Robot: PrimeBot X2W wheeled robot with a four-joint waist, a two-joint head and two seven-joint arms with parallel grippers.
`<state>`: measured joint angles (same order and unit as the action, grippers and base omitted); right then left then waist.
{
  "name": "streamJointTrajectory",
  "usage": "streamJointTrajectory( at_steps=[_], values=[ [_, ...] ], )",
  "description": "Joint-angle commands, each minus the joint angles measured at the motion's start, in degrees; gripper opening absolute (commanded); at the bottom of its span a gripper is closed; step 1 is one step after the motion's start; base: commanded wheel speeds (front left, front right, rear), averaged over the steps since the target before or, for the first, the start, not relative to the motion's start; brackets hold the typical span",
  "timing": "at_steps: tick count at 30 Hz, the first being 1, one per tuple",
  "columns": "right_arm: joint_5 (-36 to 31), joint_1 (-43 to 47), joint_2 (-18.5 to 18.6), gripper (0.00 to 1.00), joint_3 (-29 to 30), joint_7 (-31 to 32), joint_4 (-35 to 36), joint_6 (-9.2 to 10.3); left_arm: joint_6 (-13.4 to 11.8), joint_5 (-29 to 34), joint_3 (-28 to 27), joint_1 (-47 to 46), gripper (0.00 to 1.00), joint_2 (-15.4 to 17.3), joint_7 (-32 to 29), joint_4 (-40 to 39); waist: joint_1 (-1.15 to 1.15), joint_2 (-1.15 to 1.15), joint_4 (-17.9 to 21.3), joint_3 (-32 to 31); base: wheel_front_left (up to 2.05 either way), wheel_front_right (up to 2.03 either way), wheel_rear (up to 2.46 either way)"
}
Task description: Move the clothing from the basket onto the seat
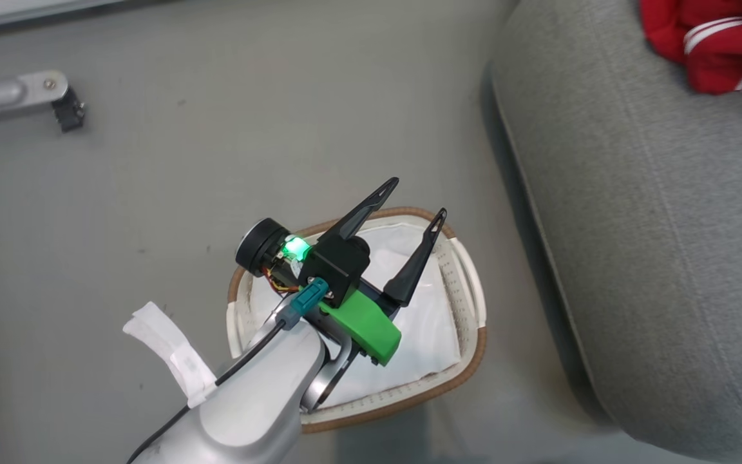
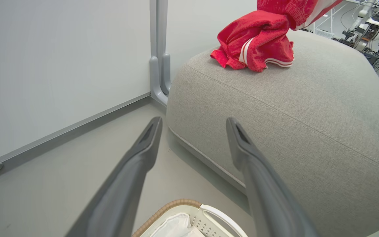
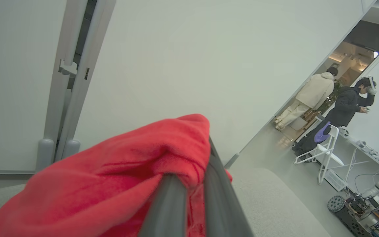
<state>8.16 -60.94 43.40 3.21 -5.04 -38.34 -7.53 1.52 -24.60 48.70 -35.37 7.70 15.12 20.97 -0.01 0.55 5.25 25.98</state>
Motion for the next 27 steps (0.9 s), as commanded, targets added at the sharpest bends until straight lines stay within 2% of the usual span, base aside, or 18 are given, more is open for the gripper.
streamJointTrajectory(
  at_steps=[1, 7, 14, 15, 17, 18, 27],
  values=[
    [-0.42, 1.37, -0.86, 0.00, 1.08, -0.74, -1.62, 0.08, 0.12, 0.38, -0.08, -1.25, 1.00, -0.27, 0.04, -0.20, 0.01, -0.55, -4.47, 4.77, 0.00, 0.00, 0.00],
    [-3.28, 5.37, -3.17, 0.00, 4.25, -2.47, -9.43, 0.08, 0.49, 1.22, 0.21, -1.14, 1.00, -0.82, 0.04, 0.35, 0.01, -0.55, -5.67, 6.11, 0.00, 0.00, 0.00],
    [-5.00, 7.62, -6.12, 0.00, 5.11, -5.05, -13.99, 0.08, 0.80, 1.51, -0.33, -1.15, 1.00, -0.49, 0.05, 0.93, 0.01, -0.55, -4.07, 6.37, 0.00, 0.00, 0.00],
    [-5.27, 7.94, -6.53, 0.09, 5.12, -5.35, -14.61, 0.08, 0.89, 1.63, -0.34, -1.15, 1.00, -0.59, 0.04, 1.03, 0.01, -0.55, -3.73, 6.23, 0.00, 0.00, 0.00],
    [-5.69, 8.48, -7.21, 0.47, 4.86, -5.86, -15.34, 0.08, 0.96, 1.63, -0.44, -1.04, 1.00, -0.88, 0.04, 1.11, 0.01, -0.55, -3.17, 5.79, 0.00, 0.00, 0.00],
    [-5.84, 8.62, -7.52, 1.00, 4.60, -6.10, -15.49, 0.08, 1.03, 1.64, -0.53, -0.98, 1.00, -0.94, 0.04, 1.20, 0.01, -0.55, -2.89, 5.53, 0.00, 0.00, 0.00],
    [-3.68, 11.95, -11.22, 1.00, -0.05, -8.47, -14.76, 0.08, 1.13, 0.68, -2.54, 1.58, 1.00, -0.49, 0.05, 2.21, 0.01, -0.55, 1.19, 0.84, 0.00, 0.00, 0.00]
  ],
)
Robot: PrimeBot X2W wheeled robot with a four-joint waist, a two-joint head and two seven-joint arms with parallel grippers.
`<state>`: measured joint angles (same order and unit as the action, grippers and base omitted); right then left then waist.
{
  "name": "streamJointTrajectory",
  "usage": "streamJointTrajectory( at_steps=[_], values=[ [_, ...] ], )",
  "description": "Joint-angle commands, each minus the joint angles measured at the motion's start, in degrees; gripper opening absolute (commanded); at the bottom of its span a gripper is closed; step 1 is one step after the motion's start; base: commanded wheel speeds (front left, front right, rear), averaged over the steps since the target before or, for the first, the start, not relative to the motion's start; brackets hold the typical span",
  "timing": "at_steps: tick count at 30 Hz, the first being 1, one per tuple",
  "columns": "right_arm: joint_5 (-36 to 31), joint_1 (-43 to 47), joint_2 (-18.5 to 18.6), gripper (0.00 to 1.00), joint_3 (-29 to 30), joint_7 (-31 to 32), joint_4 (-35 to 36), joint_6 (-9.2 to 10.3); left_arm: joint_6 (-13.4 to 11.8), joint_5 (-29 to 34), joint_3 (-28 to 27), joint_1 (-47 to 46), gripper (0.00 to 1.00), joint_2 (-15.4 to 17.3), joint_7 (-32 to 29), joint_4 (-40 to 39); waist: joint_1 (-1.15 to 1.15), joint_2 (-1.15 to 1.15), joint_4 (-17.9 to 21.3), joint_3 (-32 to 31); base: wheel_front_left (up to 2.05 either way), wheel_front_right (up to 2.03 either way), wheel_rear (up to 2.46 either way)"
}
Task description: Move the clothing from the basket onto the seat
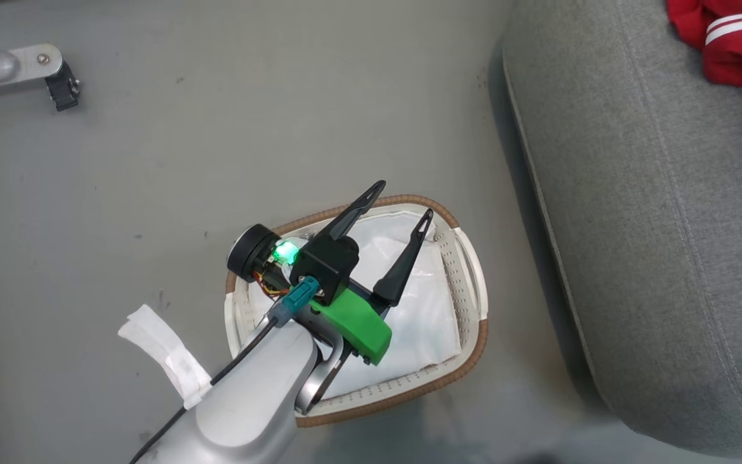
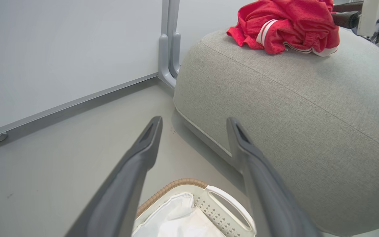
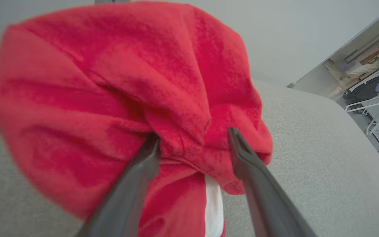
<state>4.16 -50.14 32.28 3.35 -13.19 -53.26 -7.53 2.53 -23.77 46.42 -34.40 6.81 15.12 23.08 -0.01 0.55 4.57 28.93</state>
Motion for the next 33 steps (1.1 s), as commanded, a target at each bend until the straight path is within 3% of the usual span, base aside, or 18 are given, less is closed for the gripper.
streamJointTrajectory(
  at_steps=[1, 9, 18, 26, 33],
  values=[
    [0.75, 1.70, -0.32, 1.00, -0.80, -0.60, 0.44, 0.08, 0.14, -0.26, -0.55, 0.91, 1.00, 0.38, 0.04, 0.16, 0.01, -0.55, 2.16, -2.62, 0.00, 0.00, 0.00],
    [4.73, 6.28, -1.31, 1.00, -6.21, -1.50, 4.16, 0.08, 0.44, -1.31, -3.38, 4.11, 1.00, -0.38, 0.04, 0.08, 0.01, -0.55, 3.45, -8.74, 0.00, 0.00, 0.00],
    [7.32, 6.64, -2.04, 1.00, -10.34, -1.78, 8.50, 0.08, -0.07, -1.65, -9.52, 9.53, 1.00, -1.26, 0.05, -1.23, 0.01, -0.55, 1.51, -17.29, 0.00, 0.00, 0.00],
    [7.39, 8.11, -9.47, 1.00, -8.64, -2.01, 8.25, 0.08, -1.31, 0.27, -17.17, 16.37, 1.00, -1.44, 0.04, -2.89, 0.01, -0.55, -1.06, -23.66, 0.00, 0.00, 0.00],
    [4.88, 14.32, -17.76, 1.00, -4.87, -2.07, 13.01, 0.08, -2.35, 1.29, -26.06, 22.23, 1.00, -0.84, 0.04, -5.57, 0.01, -0.55, -4.46, -26.01, 0.00, 0.00, 0.00]
  ],
)
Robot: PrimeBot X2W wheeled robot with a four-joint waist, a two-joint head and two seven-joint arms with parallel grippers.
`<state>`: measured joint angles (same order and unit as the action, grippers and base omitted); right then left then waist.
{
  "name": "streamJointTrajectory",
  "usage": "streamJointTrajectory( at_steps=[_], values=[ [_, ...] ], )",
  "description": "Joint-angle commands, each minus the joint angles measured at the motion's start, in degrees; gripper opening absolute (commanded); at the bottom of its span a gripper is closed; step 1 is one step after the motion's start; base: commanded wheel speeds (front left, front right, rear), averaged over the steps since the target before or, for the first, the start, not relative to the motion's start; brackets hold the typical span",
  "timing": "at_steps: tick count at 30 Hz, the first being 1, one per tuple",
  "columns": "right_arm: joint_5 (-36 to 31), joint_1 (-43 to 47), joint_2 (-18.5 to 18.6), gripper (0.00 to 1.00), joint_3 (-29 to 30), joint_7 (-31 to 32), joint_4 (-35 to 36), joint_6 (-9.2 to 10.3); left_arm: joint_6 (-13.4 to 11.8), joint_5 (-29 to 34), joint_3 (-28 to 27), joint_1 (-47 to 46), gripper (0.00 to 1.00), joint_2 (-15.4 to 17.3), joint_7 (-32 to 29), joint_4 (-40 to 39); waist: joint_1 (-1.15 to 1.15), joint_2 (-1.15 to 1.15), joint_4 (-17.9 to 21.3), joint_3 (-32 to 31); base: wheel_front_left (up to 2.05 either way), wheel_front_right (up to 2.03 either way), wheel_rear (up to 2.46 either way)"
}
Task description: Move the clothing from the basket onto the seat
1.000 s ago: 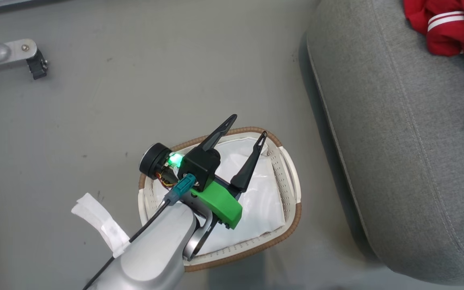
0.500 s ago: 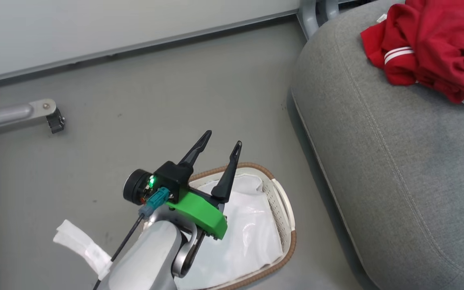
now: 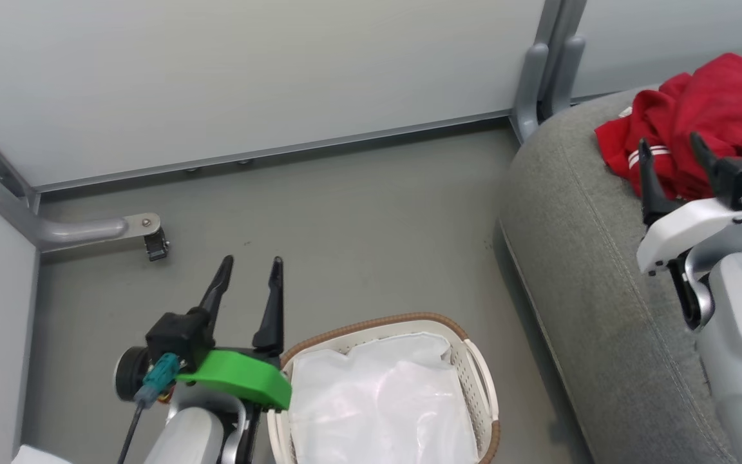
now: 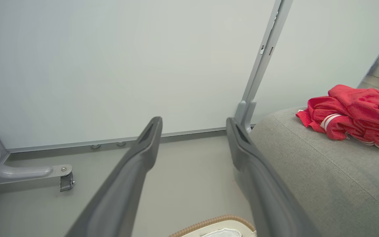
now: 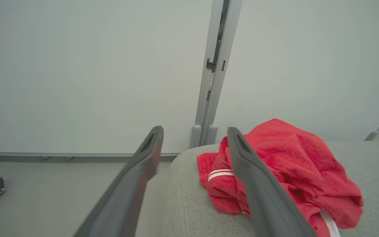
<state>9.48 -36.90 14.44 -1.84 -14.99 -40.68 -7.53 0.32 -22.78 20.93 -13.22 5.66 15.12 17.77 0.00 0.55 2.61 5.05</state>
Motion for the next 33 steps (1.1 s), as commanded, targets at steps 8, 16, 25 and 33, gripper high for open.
streamJointTrajectory(
  at_steps=[8, 16, 25, 33],
  values=[
    [-3.84, 10.78, -7.94, 1.00, 2.79, -0.28, 8.33, 0.08, -0.36, 2.00, -8.94, 7.69, 1.00, 0.12, 0.04, -2.47, 0.00, -0.55, -5.57, -4.04, 0.00, 0.00, 0.00],
    [-4.23, 21.52, -11.38, 1.00, 2.19, -0.28, 17.58, 0.08, 0.24, 4.00, -13.96, 14.25, 1.00, -0.78, 0.04, -3.32, 0.00, -0.55, -6.78, -5.46, 0.00, 0.00, 0.00],
    [1.51, 32.45, -11.44, 1.00, -0.11, -0.28, 24.19, 0.08, 2.71, 4.91, -16.62, 18.17, 1.00, -2.03, 0.04, -3.93, 0.00, -0.55, -7.69, -6.36, 0.00, 0.00, 0.00],
    [0.77, 34.55, -11.43, 1.00, -1.32, -0.28, 24.81, 0.08, 3.86, 5.54, -17.03, 19.90, 1.00, -2.53, 0.04, -4.01, 0.00, -0.55, -6.67, -6.28, 0.00, 0.00, 0.00]
  ],
)
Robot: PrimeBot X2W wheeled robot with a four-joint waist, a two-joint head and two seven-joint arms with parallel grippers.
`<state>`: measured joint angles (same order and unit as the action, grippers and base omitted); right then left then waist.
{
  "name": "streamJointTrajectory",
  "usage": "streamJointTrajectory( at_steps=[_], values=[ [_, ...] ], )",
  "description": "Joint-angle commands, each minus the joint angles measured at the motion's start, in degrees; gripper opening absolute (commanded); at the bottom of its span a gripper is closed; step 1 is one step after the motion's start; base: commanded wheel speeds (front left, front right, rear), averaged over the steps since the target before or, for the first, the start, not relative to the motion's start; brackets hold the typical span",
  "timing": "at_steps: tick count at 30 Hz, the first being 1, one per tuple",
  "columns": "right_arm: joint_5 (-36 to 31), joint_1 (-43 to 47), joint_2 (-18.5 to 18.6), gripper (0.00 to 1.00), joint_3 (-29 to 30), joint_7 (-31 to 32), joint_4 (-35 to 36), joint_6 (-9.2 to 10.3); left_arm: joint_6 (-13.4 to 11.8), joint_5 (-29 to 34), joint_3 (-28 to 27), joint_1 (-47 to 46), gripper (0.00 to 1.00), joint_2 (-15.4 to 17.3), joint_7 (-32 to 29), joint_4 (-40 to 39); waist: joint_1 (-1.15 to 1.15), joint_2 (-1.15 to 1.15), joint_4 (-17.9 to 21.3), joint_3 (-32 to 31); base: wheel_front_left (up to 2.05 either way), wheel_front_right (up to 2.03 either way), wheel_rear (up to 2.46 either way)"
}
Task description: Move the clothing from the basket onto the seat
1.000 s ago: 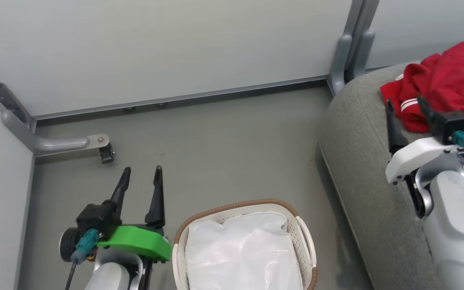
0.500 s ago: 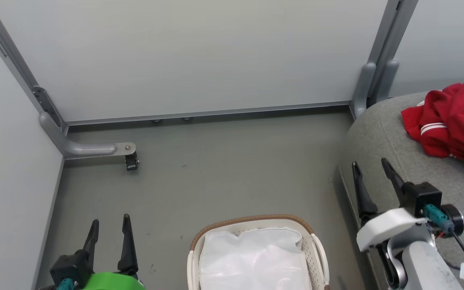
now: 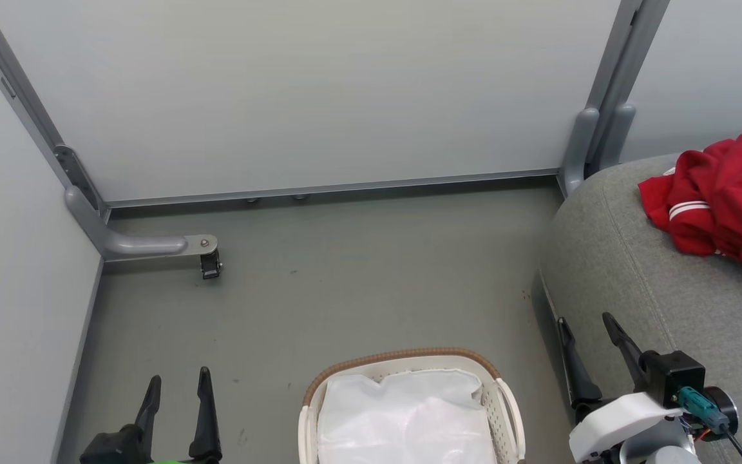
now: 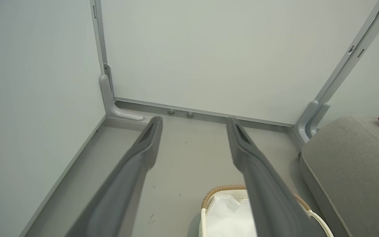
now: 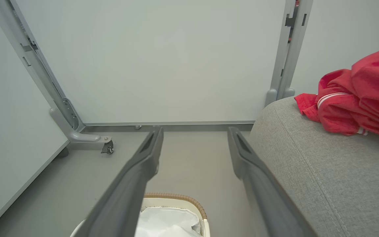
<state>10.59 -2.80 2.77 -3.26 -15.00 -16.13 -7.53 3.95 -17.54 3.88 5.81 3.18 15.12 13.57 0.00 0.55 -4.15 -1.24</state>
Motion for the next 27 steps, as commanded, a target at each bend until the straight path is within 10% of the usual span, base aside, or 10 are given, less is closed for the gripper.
streamJointTrajectory(
  at_steps=[1, 17, 18, 27],
  values=[
    [-0.51, 0.39, 0.23, 1.00, 0.12, -0.27, 0.27, 0.08, 0.32, 0.38, 0.08, 0.87, 1.00, -0.09, 0.04, 0.27, 0.00, -0.55, 0.14, 0.01, 0.00, 0.00, 0.00],
    [-0.43, 0.86, 0.22, 1.00, 0.20, -0.28, 0.61, 0.08, 1.09, 1.27, 0.62, 0.38, 1.00, -0.28, 0.04, 1.36, 0.00, -0.55, 0.11, -0.35, 0.00, 0.00, 0.00],
    [-0.31, 0.02, 0.00, 0.00, 0.19, 0.00, 0.37, 0.00, 0.93, 0.87, 0.63, 0.02, 0.00, -0.26, 0.00, 1.39, 0.00, 0.00, 0.11, -0.36, 0.00, 0.00, 0.00],
    [6.43, -0.06, -0.26, 0.00, 1.09, 1.99, -0.92, 0.00, 1.14, -5.38, -0.26, -1.05, 0.00, -0.31, -1.83, 2.74, 0.00, -0.03, 0.30, -0.28, 0.00, 0.00, 0.00]
  ],
)
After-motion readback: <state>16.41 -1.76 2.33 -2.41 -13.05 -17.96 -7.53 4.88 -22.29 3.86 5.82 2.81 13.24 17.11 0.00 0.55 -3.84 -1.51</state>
